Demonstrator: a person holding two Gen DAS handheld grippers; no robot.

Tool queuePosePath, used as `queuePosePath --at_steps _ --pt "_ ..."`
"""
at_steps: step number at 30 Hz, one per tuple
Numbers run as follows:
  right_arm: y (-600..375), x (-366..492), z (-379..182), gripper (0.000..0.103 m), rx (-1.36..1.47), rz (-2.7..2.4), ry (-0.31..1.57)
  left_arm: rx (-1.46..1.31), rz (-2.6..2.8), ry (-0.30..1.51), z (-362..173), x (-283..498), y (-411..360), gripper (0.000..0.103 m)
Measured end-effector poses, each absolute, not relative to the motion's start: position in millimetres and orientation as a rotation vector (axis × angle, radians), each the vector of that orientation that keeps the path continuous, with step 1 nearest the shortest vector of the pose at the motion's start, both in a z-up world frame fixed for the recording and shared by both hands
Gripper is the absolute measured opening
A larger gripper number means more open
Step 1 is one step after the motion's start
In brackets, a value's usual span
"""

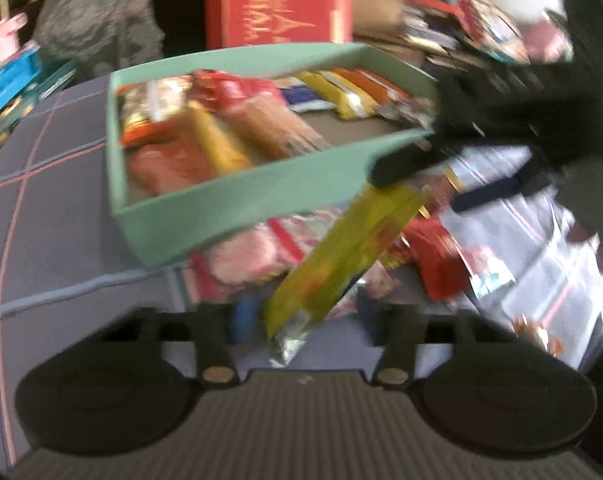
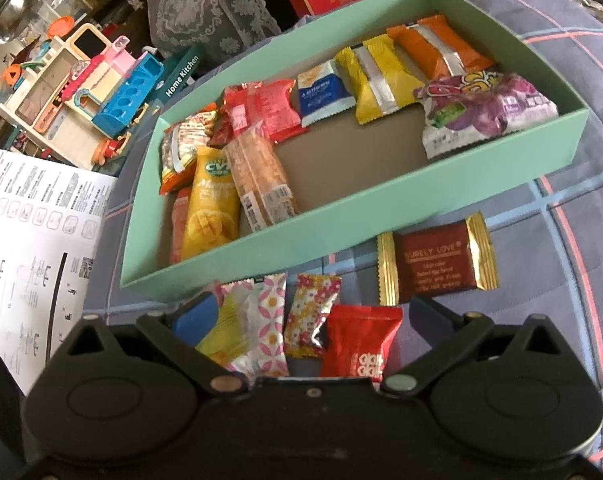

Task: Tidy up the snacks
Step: 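Grasp the yellow-green bar with the left gripper while the right reaches the red candy packet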

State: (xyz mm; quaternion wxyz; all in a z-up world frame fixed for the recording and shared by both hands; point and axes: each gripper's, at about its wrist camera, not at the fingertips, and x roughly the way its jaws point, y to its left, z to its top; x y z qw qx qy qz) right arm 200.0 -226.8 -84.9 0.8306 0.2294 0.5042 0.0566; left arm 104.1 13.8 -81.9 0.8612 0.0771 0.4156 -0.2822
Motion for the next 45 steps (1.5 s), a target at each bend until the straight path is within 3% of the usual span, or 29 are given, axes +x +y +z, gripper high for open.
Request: queuePosePath --at_steps 2,17,23,26,30,41,45 --pt "-224 201 -85 0.103 0.479 0.119 1.067 0.172 -0.583 0.867 -83 99 11 0.026" --pt "-252 174 -85 0.103 0.478 0.079 1.041 -0.17 -0.509 1.056 -86 95 48 0.025" --pt "-258 157 -90 0.103 0.462 0.059 1.041 -0.152 -0.446 1.074 -85 101 44 0.026" --pt "-243 156 -89 0.092 0.38 0.107 1.036 -0.131 -0.43 1.072 -83 100 38 0.028" --pt "-206 163 -92 0.054 0.186 0.163 1.056 -0.128 -0.405 1.069 -82 97 38 0.029" --pt "-197 144 -98 0.042 0.127 0.199 1.055 -0.026 -0.363 1.034 -80 99 22 0.049" --pt "-194 146 -99 0.045 0.115 0.196 1.045 0.01 -0.352 1.01 -81 99 13 0.046"
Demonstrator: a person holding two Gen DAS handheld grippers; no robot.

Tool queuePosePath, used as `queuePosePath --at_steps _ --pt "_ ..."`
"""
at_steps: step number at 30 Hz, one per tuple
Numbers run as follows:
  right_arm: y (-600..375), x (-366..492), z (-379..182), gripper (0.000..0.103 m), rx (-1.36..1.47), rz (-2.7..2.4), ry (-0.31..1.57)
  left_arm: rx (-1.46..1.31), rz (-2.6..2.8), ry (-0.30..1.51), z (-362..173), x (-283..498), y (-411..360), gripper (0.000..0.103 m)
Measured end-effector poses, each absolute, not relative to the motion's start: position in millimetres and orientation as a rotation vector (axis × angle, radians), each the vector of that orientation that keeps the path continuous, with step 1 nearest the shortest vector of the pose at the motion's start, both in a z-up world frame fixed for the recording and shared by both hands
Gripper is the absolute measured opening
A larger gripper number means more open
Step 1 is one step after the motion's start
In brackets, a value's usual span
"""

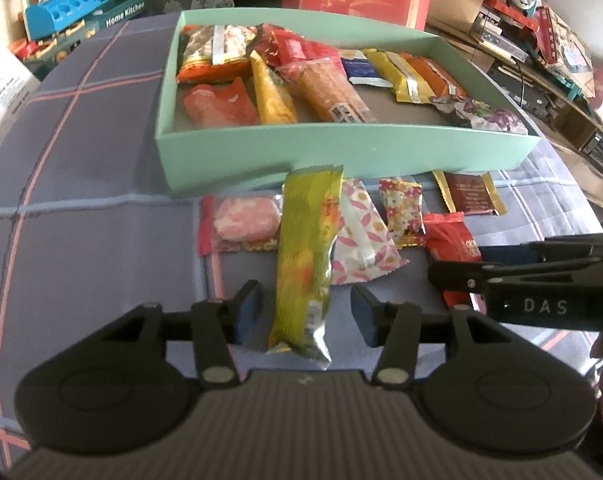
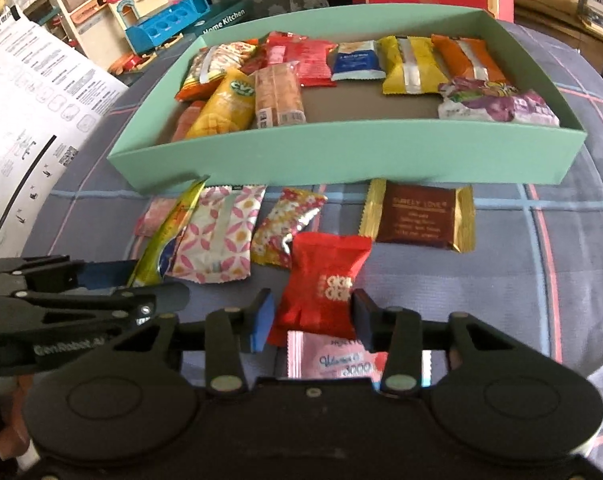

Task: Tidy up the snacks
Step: 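Grasp the yellow-green bar with the left gripper while the right reaches the red candy packet, then lift the yellow-green bar and red candy packet and carry both over the green tray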

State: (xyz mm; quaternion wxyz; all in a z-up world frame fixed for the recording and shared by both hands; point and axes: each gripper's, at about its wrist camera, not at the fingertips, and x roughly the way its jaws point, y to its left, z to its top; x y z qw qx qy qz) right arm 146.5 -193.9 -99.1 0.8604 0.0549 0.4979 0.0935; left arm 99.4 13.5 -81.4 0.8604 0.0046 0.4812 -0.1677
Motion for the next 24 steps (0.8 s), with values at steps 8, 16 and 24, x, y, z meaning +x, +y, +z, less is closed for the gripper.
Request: queuePosePath --at_steps 8,16,24 --pt "-198 145 -98 0.033 0.109 0.228 1.02 0.009 -0.312 1.014 -80 94 20 0.02" --pt "-238 139 -87 0.022 0.297 0.211 1.011 -0.015 -0.37 0.977 -51 82 19 0.02" --pt "-232 135 -92 0.03 0.236 0.206 1.036 -0.028 -0.352 0.993 -49 82 18 0.02"
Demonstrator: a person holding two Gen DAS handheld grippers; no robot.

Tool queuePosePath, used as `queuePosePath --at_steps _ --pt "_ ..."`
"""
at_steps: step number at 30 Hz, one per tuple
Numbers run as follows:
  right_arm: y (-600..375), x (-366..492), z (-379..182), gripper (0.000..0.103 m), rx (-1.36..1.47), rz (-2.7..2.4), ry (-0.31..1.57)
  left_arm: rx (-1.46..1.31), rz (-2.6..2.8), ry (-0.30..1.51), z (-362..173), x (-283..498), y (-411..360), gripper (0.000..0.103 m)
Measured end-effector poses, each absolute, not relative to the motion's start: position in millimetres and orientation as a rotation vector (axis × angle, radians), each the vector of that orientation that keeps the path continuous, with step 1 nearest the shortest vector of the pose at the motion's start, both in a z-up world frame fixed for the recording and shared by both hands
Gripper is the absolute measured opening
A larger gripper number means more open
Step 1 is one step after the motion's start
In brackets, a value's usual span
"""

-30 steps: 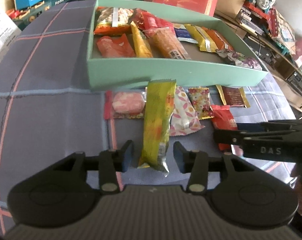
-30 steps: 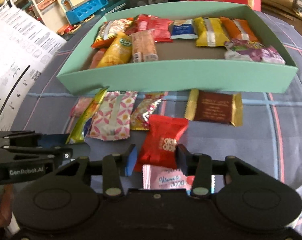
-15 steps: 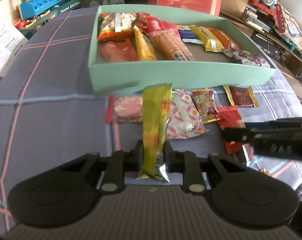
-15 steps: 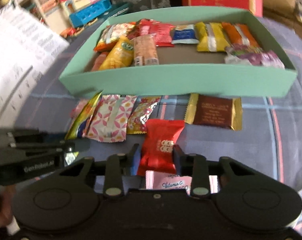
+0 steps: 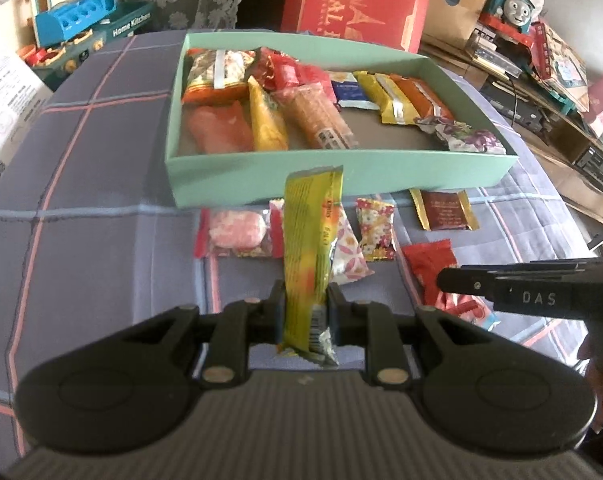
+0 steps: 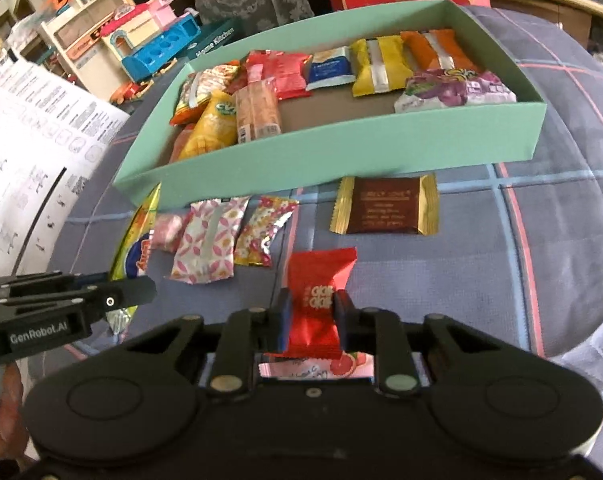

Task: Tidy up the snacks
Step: 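Lift the yellow-green bar and red candy packet and carry both over the green tray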

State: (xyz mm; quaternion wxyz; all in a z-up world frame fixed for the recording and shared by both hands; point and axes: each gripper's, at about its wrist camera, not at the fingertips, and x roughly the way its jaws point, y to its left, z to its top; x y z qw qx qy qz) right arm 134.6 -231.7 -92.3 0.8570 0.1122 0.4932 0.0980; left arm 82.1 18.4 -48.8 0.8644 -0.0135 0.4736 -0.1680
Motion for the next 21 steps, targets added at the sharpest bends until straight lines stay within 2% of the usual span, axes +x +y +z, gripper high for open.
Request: queuePosePath --at_steps 5,11,16,21 --pt "-224 135 -93 0.047 0.207 0.196 1.036 -0.031 -0.355 0.985 -47 79 20 0.02" --pt "-208 128 -100 0.048 0.089 0.188 1.014 -0.042 -0.362 0.981 -44 77 22 0.02" --pt "-204 126 -97 0.034 0.043 0.212 1.011 -0.064 -0.375 0.974 -38 75 27 0.02" --pt "-226 126 -77 0.033 0.179 0.222 0.993 -0.074 -0.412 0.937 -21 73 25 0.02"
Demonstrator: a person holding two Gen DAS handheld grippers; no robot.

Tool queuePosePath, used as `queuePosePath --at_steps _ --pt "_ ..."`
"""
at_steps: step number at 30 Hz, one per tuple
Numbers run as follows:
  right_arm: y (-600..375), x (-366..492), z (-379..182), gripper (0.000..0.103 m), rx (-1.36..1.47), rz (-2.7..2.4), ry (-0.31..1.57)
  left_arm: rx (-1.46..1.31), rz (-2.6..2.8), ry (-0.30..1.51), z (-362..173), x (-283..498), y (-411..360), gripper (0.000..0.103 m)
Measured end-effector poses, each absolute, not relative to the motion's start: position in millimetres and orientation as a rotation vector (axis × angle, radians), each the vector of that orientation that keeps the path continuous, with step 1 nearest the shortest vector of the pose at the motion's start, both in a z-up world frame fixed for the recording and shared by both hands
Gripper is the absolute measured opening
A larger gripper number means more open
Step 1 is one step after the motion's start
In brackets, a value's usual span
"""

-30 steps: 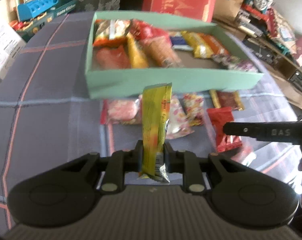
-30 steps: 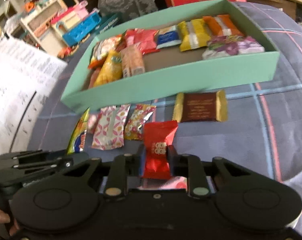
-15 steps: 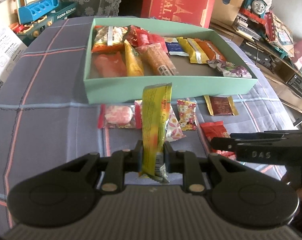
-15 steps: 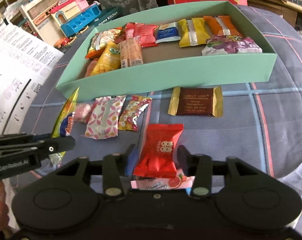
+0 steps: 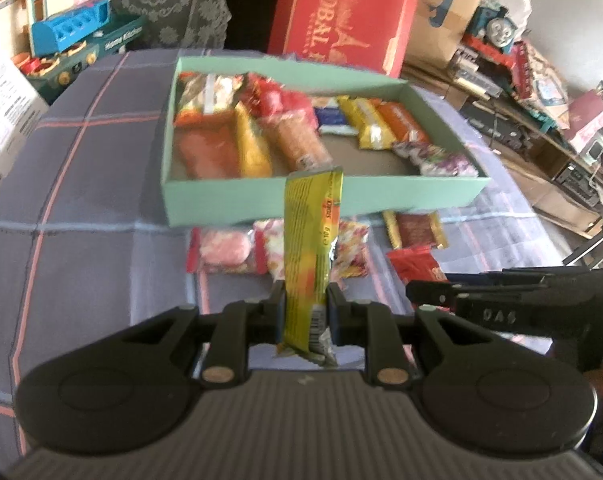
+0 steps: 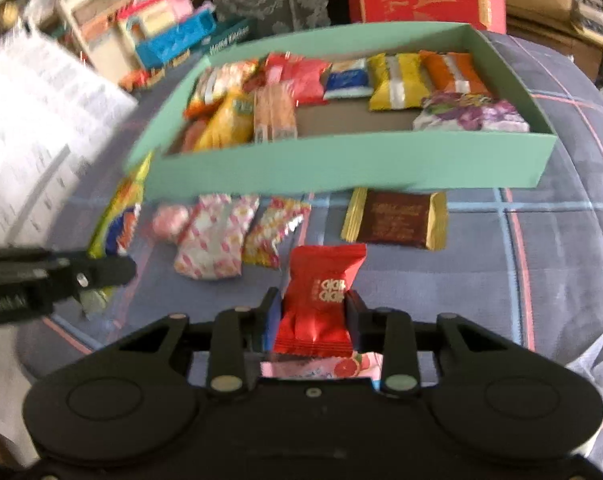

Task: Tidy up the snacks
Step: 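Lift the yellow-green bar and red candy packet and carry both over the green tray, then open both grippers to drop the bar and red packet into the tray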

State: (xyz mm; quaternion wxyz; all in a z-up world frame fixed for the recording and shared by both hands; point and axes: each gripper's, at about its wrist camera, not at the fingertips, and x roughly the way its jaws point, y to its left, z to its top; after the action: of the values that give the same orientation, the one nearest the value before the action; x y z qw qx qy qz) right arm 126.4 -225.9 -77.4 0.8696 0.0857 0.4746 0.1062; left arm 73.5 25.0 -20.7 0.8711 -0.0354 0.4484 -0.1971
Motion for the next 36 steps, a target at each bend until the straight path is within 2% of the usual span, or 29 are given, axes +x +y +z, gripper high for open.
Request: queuePosePath --at_steps 6,13,24,25,26,27,28,29,30,32,36 --pt "-253 129 -40 0.033 0.297 0.22 0.9 -0.067 -0.433 0.89 3 94 10 0.02" --pt "-284 181 -17 0.033 0.397 0.176 0.813 -0.073 -0.452 0.849 21 157 -32 0.02" --pt "-303 263 -43 0.035 0.475 0.152 0.855 -0.081 -0.401 0.959 -25 241 -84 0.02" --pt "-304 267 -46 0.037 0.484 0.145 0.856 -0.078 -0.391 0.965 -29 245 -86 0.026" --pt "-306 272 -49 0.051 0.501 0.143 0.858 -0.073 -0.378 0.97 -32 249 -88 0.045" --pt "-308 273 -50 0.071 0.521 0.141 0.86 -0.067 -0.367 0.976 -34 252 -89 0.059" --pt "-310 273 -49 0.08 0.539 0.137 0.847 -0.061 -0.349 0.969 -35 253 -89 0.084" --pt "-312 273 -48 0.092 0.543 0.131 0.827 -0.054 -0.33 0.95 -35 251 -88 0.095" --pt "-313 271 -46 0.098 0.539 0.13 0.803 -0.047 -0.316 0.934 -35 250 -87 0.096" --pt "-316 268 -44 0.103 0.529 0.125 0.783 -0.041 -0.313 0.938 -35 249 -86 0.097" --pt "-318 263 -45 0.103 0.545 0.118 0.785 -0.056 -0.306 0.959 -37 244 -82 0.102"
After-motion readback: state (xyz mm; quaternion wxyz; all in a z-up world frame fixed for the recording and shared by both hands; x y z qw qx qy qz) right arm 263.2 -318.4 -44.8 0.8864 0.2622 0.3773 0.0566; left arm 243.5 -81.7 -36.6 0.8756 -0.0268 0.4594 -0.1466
